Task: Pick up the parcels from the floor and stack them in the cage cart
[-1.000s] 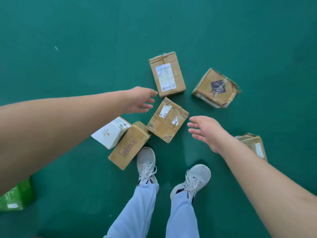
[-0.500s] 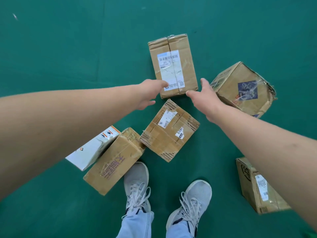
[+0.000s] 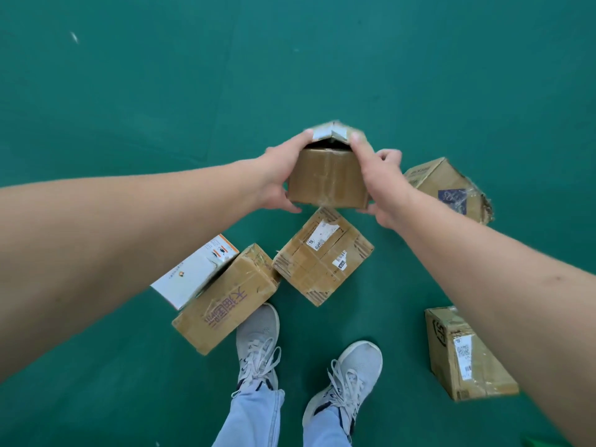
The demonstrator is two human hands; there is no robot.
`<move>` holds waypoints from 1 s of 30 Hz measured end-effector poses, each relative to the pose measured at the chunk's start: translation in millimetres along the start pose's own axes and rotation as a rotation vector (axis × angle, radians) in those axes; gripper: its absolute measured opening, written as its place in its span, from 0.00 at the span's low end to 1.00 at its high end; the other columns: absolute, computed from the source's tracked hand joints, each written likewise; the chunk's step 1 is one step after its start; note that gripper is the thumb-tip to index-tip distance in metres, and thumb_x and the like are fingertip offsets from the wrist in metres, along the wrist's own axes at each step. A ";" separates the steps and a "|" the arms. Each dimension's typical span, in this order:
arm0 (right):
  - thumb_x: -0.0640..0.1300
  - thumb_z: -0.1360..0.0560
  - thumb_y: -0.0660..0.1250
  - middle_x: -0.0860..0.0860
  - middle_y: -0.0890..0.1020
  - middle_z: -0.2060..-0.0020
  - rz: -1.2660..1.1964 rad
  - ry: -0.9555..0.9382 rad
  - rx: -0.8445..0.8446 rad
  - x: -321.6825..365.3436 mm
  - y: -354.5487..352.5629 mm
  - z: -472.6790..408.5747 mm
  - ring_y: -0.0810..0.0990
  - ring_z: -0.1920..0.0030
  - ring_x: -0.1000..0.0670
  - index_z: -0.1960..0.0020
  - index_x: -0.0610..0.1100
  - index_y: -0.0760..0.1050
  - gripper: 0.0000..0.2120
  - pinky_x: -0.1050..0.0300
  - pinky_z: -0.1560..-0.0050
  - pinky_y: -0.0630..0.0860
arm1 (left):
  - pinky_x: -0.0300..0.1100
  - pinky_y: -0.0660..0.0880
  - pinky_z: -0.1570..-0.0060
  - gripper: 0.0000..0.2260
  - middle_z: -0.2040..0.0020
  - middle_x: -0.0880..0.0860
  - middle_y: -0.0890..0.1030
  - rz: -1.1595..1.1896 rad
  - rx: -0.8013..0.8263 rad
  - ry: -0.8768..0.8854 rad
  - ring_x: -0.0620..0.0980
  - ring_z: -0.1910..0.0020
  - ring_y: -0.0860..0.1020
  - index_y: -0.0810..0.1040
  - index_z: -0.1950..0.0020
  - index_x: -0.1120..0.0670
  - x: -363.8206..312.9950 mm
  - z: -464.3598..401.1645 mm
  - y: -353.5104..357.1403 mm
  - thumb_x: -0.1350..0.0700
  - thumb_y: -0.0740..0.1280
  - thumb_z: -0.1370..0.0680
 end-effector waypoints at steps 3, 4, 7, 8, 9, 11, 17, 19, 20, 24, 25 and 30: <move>0.65 0.24 0.68 0.49 0.75 0.44 -0.028 0.022 0.017 32.9 5.5 50.2 0.80 0.44 0.47 0.38 0.50 0.63 0.26 0.39 0.42 0.82 | 0.58 0.81 0.49 0.22 0.47 0.55 0.79 0.081 0.022 0.013 0.56 0.52 0.82 0.76 0.36 0.49 -15.1 59.6 -14.7 0.40 0.73 0.25; 0.63 0.25 0.68 0.48 0.76 0.43 -0.027 0.020 0.009 48.2 4.9 72.6 0.80 0.45 0.47 0.37 0.50 0.63 0.26 0.40 0.42 0.82 | 0.57 0.81 0.46 0.17 0.49 0.55 0.78 0.089 0.026 0.009 0.56 0.52 0.81 0.77 0.40 0.50 -20.0 85.8 -22.0 0.42 0.72 0.23; 0.63 0.28 0.70 0.47 0.79 0.44 -0.034 0.003 0.040 87.5 14.8 131.9 0.82 0.46 0.46 0.36 0.49 0.65 0.29 0.42 0.43 0.82 | 0.57 0.80 0.43 0.13 0.48 0.55 0.78 0.125 0.041 0.022 0.58 0.50 0.81 0.78 0.42 0.49 -36.2 155.6 -45.5 0.44 0.71 0.22; 0.64 0.31 0.70 0.46 0.81 0.42 -0.051 0.010 0.077 98.2 21.5 151.8 0.84 0.46 0.45 0.34 0.50 0.67 0.32 0.41 0.44 0.83 | 0.57 0.81 0.45 0.16 0.46 0.55 0.78 0.139 0.036 0.041 0.58 0.50 0.81 0.77 0.39 0.49 -42.0 176.9 -54.1 0.44 0.72 0.23; 0.66 0.33 0.70 0.46 0.83 0.42 -0.049 0.018 0.119 110.7 31.1 177.4 0.85 0.47 0.44 0.33 0.51 0.70 0.34 0.41 0.46 0.84 | 0.57 0.81 0.48 0.21 0.43 0.55 0.79 0.153 0.029 0.064 0.58 0.49 0.81 0.76 0.35 0.48 -48.4 204.6 -67.1 0.44 0.73 0.25; 0.67 0.35 0.70 0.45 0.85 0.42 -0.056 0.043 0.187 128.1 46.2 223.3 0.87 0.48 0.43 0.32 0.53 0.72 0.36 0.42 0.55 0.85 | 0.55 0.82 0.52 0.27 0.40 0.55 0.79 0.150 0.002 0.119 0.57 0.48 0.81 0.73 0.31 0.47 -57.0 250.3 -87.3 0.43 0.74 0.27; 0.67 0.38 0.74 0.45 0.84 0.41 0.053 -0.028 0.295 183.6 76.1 385.0 0.86 0.47 0.40 0.29 0.54 0.70 0.40 0.44 0.59 0.84 | 0.50 0.81 0.62 0.41 0.37 0.56 0.80 0.266 -0.050 0.194 0.56 0.47 0.81 0.72 0.30 0.47 -49.3 424.6 -153.4 0.38 0.77 0.41; 0.67 0.37 0.74 0.44 0.83 0.40 0.095 -0.069 0.324 199.0 83.2 438.3 0.86 0.45 0.40 0.29 0.54 0.70 0.40 0.39 0.55 0.84 | 0.49 0.80 0.63 0.41 0.36 0.57 0.80 0.315 -0.046 0.215 0.56 0.47 0.81 0.72 0.29 0.48 -39.6 482.4 -169.8 0.39 0.78 0.40; 0.66 0.36 0.74 0.45 0.83 0.40 0.120 -0.078 0.342 203.8 87.1 463.0 0.85 0.45 0.41 0.29 0.53 0.70 0.39 0.37 0.53 0.85 | 0.49 0.81 0.62 0.39 0.36 0.57 0.79 0.335 -0.035 0.224 0.56 0.47 0.81 0.72 0.29 0.49 -34.9 507.3 -175.1 0.39 0.77 0.38; 0.63 0.26 0.70 0.48 0.81 0.41 0.269 -0.193 0.383 225.5 96.5 579.5 0.83 0.45 0.45 0.28 0.53 0.65 0.31 0.42 0.47 0.84 | 0.56 0.82 0.47 0.27 0.41 0.54 0.79 0.401 -0.045 0.296 0.56 0.47 0.79 0.76 0.32 0.52 0.4 618.3 -208.0 0.41 0.74 0.27; 0.62 0.25 0.70 0.48 0.80 0.42 0.312 -0.220 0.405 227.4 98.6 603.3 0.83 0.46 0.45 0.28 0.53 0.64 0.30 0.44 0.47 0.84 | 0.57 0.80 0.44 0.23 0.42 0.54 0.78 0.419 -0.043 0.300 0.56 0.47 0.79 0.78 0.34 0.53 11.9 640.6 -212.7 0.42 0.73 0.25; 0.61 0.23 0.69 0.50 0.80 0.43 0.470 -0.351 0.513 222.6 98.9 739.5 0.81 0.47 0.47 0.27 0.53 0.64 0.30 0.47 0.49 0.82 | 0.59 0.77 0.38 0.14 0.47 0.54 0.79 0.572 -0.115 0.367 0.57 0.49 0.79 0.80 0.41 0.49 80.4 771.8 -219.9 0.42 0.70 0.22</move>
Point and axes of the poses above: each hand's wrist, its own z-axis away from the middle knuckle, its own y-axis out of the palm, x = y × z, the point moved 10 cm from there along -z, towards the middle knuckle
